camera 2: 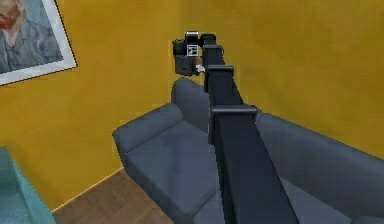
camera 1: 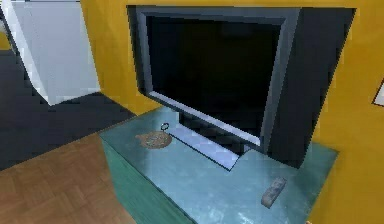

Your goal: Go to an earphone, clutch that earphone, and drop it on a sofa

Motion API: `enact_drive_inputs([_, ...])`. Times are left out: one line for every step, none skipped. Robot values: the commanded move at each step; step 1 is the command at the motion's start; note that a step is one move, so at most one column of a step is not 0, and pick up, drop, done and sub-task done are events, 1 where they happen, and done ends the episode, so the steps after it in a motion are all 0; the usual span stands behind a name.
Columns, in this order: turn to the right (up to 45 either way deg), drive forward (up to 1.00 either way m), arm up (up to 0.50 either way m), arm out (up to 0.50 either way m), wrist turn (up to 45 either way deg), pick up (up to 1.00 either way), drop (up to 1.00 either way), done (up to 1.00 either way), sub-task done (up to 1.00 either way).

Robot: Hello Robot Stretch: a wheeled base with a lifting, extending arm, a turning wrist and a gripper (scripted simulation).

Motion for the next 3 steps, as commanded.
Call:
enact_drive_inputs([0.0, 0.0, -0.4, 0.0, 0.0, 0.0, 0.0, 0.0, 0.0])
enact_drive_inputs([0.0, 0.0, -0.32, 0.0, 0.0, 0.0, 0.0, 0.0, 0.0])
enact_drive_inputs([0.0, 0.0, 0.0, 0.0, 0.0, 0.0, 1.0, 0.0, 0.0])
